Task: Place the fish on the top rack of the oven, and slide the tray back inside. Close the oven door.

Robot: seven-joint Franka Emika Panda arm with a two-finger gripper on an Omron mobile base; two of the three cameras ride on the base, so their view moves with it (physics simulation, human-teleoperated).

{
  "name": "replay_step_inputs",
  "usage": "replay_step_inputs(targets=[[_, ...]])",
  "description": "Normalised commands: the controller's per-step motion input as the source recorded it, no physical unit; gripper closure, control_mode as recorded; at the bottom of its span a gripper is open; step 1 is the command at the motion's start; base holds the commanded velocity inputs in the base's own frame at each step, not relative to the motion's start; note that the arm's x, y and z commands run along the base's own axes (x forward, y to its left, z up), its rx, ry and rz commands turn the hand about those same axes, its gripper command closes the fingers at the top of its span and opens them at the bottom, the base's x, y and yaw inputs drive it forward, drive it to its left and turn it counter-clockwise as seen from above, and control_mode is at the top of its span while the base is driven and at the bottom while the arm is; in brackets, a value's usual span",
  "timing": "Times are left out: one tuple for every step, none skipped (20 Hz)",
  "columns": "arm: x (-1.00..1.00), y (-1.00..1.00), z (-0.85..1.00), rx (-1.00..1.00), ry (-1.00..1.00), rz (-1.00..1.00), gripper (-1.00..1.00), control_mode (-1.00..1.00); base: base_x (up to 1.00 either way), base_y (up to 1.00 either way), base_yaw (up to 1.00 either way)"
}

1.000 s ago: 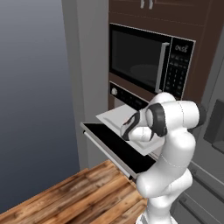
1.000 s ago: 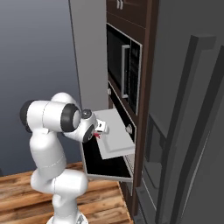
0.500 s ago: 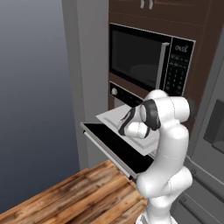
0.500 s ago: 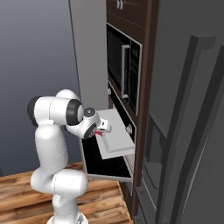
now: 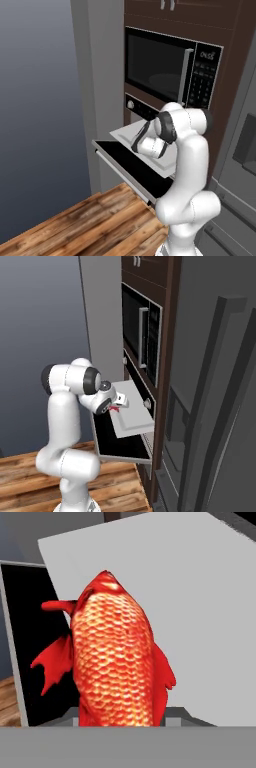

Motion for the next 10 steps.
replay_step_inputs(targets=[[0.31, -0.13, -0.28, 0.00, 0.00, 0.00, 1.00, -1.00, 0.00, 0.00, 0.00], [0.30, -0.12, -0.29, 0.00, -0.01, 0.00, 1.00, -1.00, 0.00, 0.00, 0.00], [0.30, -0.11, -0.29, 0.00, -0.01, 0.00, 1.00, -1.00, 0.00, 0.00, 0.00], [0.31, -0.12, -0.29, 0.00, 0.00, 0.00, 1.00, -1.00, 0.00, 0.00, 0.00], [0.31, -0.11, -0.30, 0.00, 0.00, 0.00, 1.00, -1.00, 0.00, 0.00, 0.00], [0.30, -0.11, -0.30, 0.00, -0.01, 0.00, 1.00, -1.00, 0.00, 0.00, 0.00], [0.31, -0.11, -0.30, 0.00, -0.01, 0.00, 1.00, -1.00, 0.00, 0.00, 0.00], [0.32, -0.08, -0.29, 0.00, -0.01, 0.00, 1.00, -1.00, 0.00, 0.00, 0.00], [0.33, -0.08, -0.29, 0.00, -0.01, 0.00, 1.00, -1.00, 0.00, 0.00, 0.00], [0.34, -0.09, -0.29, 0.00, -0.01, 0.00, 1.00, -1.00, 0.00, 0.00, 0.00]])
